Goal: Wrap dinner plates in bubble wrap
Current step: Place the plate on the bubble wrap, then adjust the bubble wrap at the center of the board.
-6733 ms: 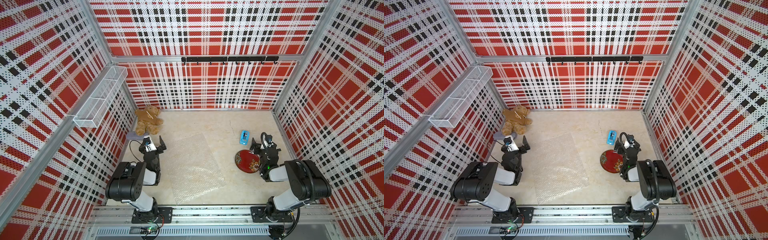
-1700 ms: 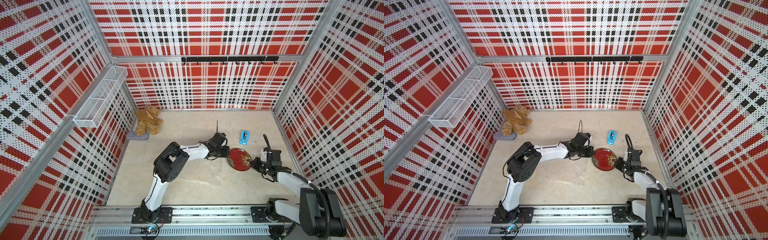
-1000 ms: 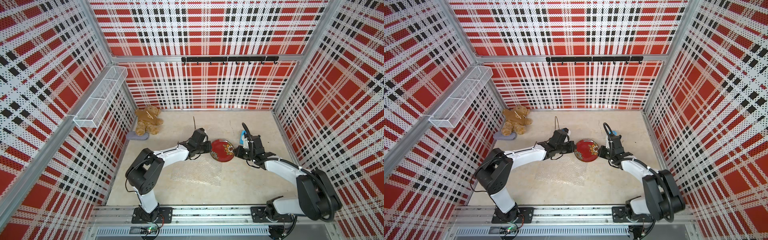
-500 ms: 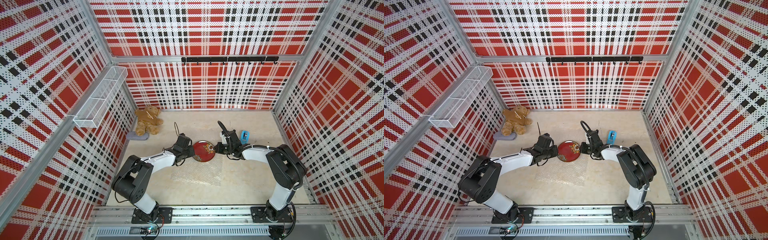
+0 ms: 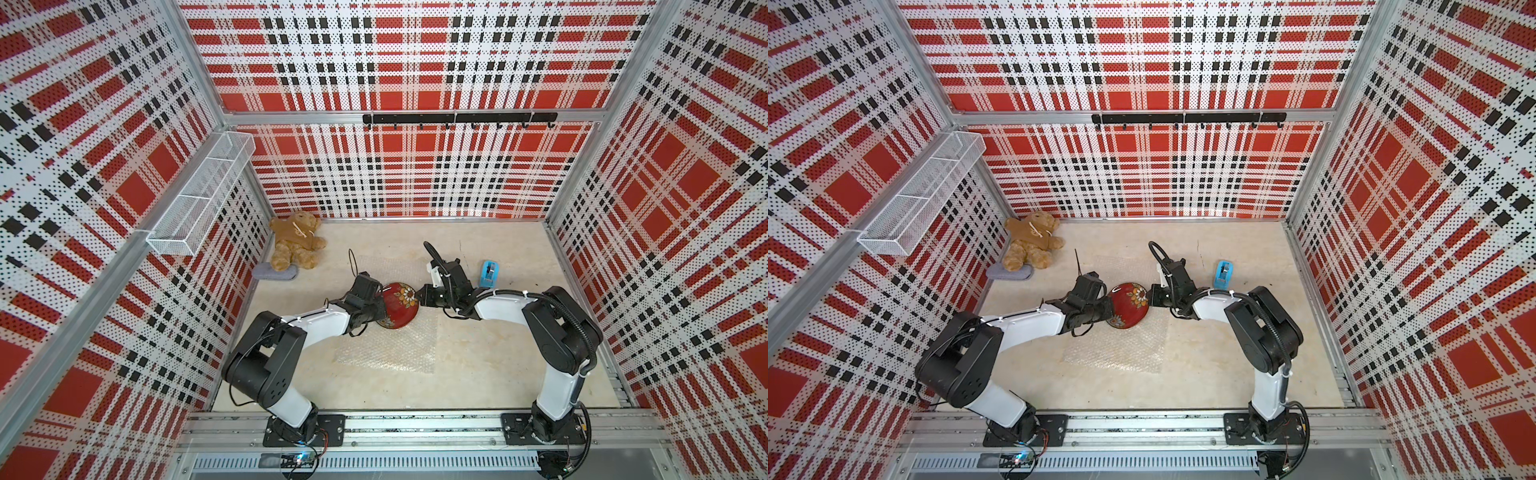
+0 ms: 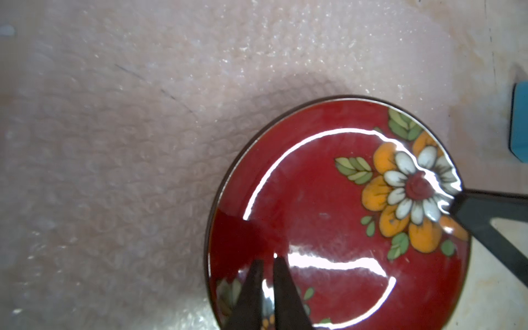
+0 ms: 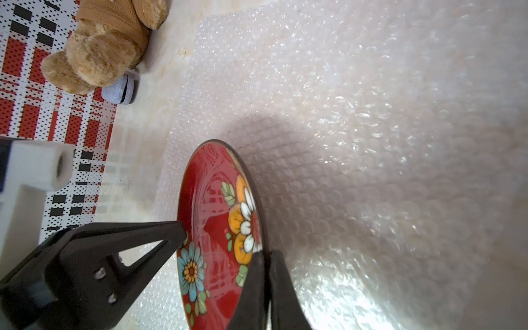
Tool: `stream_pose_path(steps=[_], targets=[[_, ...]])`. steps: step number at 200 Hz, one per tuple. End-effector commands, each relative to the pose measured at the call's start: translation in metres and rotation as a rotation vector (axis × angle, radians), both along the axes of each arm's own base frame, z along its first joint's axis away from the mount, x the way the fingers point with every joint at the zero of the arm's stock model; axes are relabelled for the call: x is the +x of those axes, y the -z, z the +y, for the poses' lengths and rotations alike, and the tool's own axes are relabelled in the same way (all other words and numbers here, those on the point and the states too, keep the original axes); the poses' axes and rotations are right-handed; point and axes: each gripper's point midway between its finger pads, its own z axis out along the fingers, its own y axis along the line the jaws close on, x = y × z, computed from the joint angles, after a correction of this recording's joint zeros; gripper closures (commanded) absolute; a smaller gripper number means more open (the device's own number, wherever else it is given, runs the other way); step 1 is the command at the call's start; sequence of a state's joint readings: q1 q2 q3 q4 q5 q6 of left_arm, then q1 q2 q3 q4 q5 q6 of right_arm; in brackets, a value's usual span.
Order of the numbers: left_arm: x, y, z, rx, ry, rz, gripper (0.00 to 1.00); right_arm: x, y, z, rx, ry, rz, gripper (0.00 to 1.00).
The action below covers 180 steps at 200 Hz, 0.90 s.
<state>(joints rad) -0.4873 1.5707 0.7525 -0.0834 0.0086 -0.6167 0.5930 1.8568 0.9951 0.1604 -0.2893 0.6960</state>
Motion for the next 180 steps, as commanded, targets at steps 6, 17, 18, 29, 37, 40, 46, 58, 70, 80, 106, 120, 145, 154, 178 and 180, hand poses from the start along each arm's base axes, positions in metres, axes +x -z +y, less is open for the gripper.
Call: stream_pose_path(steps=[6,17,18,29,37,40,46,58,70,80,106,120,145,154,178,180], targets=[[0.007,-0.042,0.009,-0.037,-0.040,-0.101,0.72,0.004,0.008,-0.001,-0.021,-0.001,-0.009,0.86],[0.004,-0.042,0.023,-0.038,-0.083,-0.107,0.67,0.006,0.006,-0.003,-0.026,0.010,-0.021,0.81],[0.004,-0.041,0.024,-0.039,-0.086,-0.107,0.66,0.006,0.006,-0.004,-0.027,0.011,-0.022,0.80],[-0.001,-0.033,0.037,-0.047,-0.132,-0.093,0.63,0.008,0.008,-0.008,-0.036,0.024,-0.020,0.75],[-0.004,-0.026,0.045,-0.055,-0.156,-0.074,0.63,0.009,0.011,-0.009,-0.041,0.024,-0.011,0.72],[-0.005,-0.023,0.047,-0.060,-0.161,-0.066,0.63,0.009,0.013,-0.010,-0.044,0.023,-0.006,0.71],[-0.007,-0.018,0.051,-0.064,-0.175,-0.053,0.62,0.010,0.014,-0.011,-0.045,0.021,0.000,0.70],[-0.012,-0.010,0.056,-0.062,-0.190,-0.035,0.60,0.012,0.016,-0.013,-0.051,0.023,-0.003,0.67],[-0.019,-0.001,0.061,-0.051,-0.209,-0.016,0.58,0.014,0.016,-0.015,-0.054,0.026,-0.005,0.63],[-0.026,0.009,0.067,-0.040,-0.231,0.009,0.57,0.017,0.018,-0.018,-0.052,0.034,0.002,0.59],[-0.044,0.033,0.076,-0.050,-0.287,0.077,0.64,0.029,0.031,-0.033,-0.079,0.104,0.048,0.59],[-0.048,0.037,0.075,-0.068,-0.299,0.092,0.67,0.037,0.043,-0.041,-0.121,0.131,0.098,0.66],[-0.048,0.033,0.059,-0.097,-0.285,0.091,0.69,0.056,0.057,-0.054,-0.159,0.168,0.124,0.83],[-0.049,0.032,0.049,-0.108,-0.269,0.094,0.70,0.064,0.058,-0.061,-0.166,0.186,0.122,0.84],[-0.055,0.034,0.018,-0.141,-0.208,0.133,0.71,0.087,0.054,-0.078,-0.186,0.201,0.089,0.84],[-0.055,0.034,0.016,-0.144,-0.204,0.137,0.71,0.091,0.051,-0.078,-0.184,0.200,0.080,0.84]])
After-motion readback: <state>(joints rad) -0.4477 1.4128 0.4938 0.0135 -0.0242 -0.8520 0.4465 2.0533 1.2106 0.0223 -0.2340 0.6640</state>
